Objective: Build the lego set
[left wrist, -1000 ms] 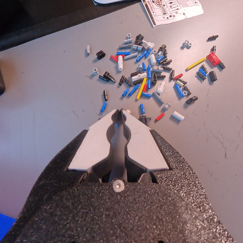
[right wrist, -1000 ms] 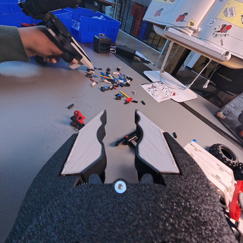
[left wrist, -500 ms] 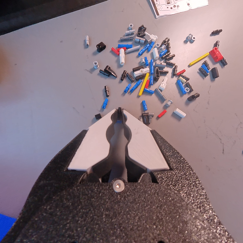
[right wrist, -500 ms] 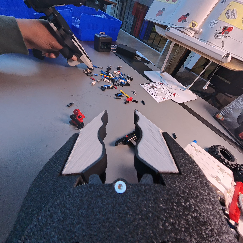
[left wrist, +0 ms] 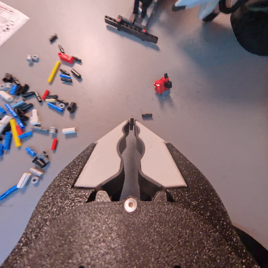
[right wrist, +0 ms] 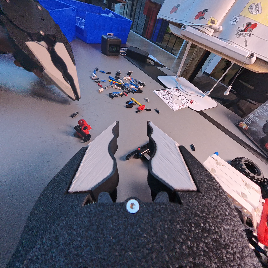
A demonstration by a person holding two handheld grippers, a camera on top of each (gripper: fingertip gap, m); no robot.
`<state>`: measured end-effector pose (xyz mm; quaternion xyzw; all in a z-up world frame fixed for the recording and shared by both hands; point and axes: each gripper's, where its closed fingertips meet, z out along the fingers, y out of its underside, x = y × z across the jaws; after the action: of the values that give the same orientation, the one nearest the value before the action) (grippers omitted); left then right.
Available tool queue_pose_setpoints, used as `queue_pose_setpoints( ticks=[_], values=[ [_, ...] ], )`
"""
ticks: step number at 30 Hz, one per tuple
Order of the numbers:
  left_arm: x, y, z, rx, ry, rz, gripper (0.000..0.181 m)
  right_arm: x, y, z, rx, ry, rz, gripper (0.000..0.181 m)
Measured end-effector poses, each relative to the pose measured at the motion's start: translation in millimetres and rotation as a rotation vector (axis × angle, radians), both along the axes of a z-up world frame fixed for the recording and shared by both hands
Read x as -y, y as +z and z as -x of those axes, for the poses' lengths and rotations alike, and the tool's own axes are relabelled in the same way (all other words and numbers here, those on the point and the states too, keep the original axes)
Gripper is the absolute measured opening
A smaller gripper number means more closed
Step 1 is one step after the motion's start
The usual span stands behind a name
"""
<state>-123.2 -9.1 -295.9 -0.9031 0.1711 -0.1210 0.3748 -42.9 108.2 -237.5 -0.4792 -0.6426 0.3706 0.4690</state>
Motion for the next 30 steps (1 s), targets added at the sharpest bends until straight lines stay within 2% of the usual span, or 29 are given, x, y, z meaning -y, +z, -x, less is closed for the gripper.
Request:
queue_pose_setpoints(
  ticks=[7,13,15,16,19,21,22,25,30],
  values=[
    [1,-19,-18,-0.016,-0.085,0.069,0.006,-3,1,-1,-0.005,-0.008,-0.004,0.038],
    [1,-13,-22,0.011,-0.103,0.035,0.017,-1,1,-1,-0.005,-0.002,-0.009,0.038],
    [-8,2,-3,0.032,-0.009,-0.042,0.02,-2,3,-1,-0.01,-0.006,-0.007,0.038],
    [-14,11,16,0.026,0.088,-0.089,0.021,-3,3,-1,-0.012,-0.007,-0.004,0.038],
    [-23,33,97,0.004,0.489,-0.207,0.022,-3,4,-1,-0.014,-0.005,0.008,0.038],
    [-18,32,144,-0.001,0.711,-0.209,0.022,-1,2,0,-0.009,0.0,0.011,0.038],
    [-16,29,162,-0.019,0.779,-0.194,0.022,0,2,0,-0.006,0.003,0.01,0.038],
    [-19,11,187,-0.07,0.836,-0.11,0.021,1,1,0,-0.003,0.006,0.0,0.038],
    [-24,-14,199,-0.112,0.833,0.002,0.013,-4,5,-2,-0.015,-0.005,-0.001,0.038]
  ],
)
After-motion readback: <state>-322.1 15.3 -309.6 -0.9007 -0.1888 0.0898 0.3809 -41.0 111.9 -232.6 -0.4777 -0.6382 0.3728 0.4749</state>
